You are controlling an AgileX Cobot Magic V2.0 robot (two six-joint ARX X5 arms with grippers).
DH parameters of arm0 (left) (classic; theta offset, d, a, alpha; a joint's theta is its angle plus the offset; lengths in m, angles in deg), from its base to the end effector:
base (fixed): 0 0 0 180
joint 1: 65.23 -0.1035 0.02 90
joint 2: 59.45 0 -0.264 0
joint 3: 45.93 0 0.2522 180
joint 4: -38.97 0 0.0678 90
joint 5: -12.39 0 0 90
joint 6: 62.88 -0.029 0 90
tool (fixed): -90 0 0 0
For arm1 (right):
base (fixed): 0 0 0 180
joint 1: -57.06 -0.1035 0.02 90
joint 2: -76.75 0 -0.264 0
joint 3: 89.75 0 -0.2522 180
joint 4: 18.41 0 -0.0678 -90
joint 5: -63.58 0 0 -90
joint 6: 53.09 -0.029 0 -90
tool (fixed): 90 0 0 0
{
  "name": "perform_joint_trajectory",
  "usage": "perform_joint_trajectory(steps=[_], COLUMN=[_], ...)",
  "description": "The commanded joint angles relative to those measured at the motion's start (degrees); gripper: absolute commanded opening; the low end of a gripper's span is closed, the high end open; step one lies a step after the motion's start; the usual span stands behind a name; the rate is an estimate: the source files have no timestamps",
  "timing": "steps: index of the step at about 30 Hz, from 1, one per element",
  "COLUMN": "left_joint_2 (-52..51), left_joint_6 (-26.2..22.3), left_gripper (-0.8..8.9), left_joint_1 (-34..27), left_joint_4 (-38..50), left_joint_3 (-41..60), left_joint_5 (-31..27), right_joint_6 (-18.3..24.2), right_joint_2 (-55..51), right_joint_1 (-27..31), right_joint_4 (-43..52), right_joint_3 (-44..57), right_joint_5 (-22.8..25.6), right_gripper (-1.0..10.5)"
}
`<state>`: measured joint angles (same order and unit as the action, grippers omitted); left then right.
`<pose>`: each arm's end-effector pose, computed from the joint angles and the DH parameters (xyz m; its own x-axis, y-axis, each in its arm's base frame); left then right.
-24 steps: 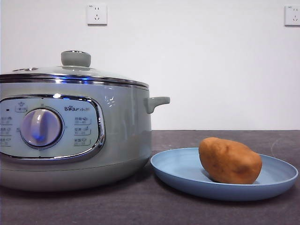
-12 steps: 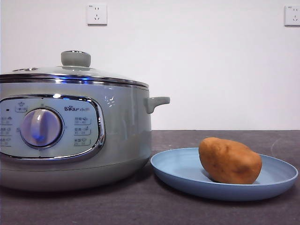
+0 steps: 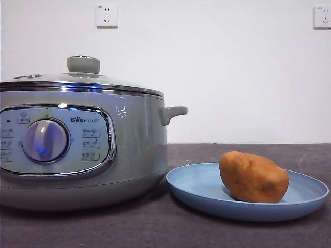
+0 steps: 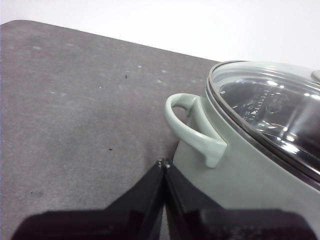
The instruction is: Take the potato out from the steamer,put the potato on the plate,close the lid
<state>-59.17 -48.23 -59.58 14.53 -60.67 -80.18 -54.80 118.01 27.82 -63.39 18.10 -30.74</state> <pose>0.0952 -0.0081 0.1510 0.9835 -0.0522 -0.1731 0.0090 0.9703 -0.2416 0.1139 0.0663 0.3835 0.8071 0.5382 -0.2428 -0.5442 0.8376 0.0473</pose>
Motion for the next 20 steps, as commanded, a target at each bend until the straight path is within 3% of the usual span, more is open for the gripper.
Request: perform_joint_trajectory(steps=[1,7,11,16,20], left_joint_2=[-0.15,-0.15,-0.15,-0.15,-0.15], left_joint_6=[-0.04,-0.04,-0.04,-0.04,-0.04], left_gripper=[-0.04,-0.04,-0.04,-0.04,-0.04], left_joint_1=[-0.15,-0.15,-0.15,-0.15,-0.15], left_joint_4=[0.37,0.37,0.37,0.37,0.37], left_joint_3=[0.81,0.81,0.81,0.81,0.81], left_joint_5=[-0.15,-0.15,-0.15,-0.15,-0.15], right_joint_6=[-0.22,5.35,7.06,5.7,5.35], right_joint_2=[-0.35,-0.37,0.72,-1.68,-6.29], right_joint_1=[-0.07,0.85,7.37,19.41,25.0], right_joint_4=[-0.87,-5.11,-12.39,-11.08,-0.07], right_joint_3=[-0.09,-0.07,0.96,7.45,16.57], right_joint_5=[0.17,2.16,5.27,-0.24,-3.72], right_gripper=[0.0,0.0,0.0,0.0,0.0])
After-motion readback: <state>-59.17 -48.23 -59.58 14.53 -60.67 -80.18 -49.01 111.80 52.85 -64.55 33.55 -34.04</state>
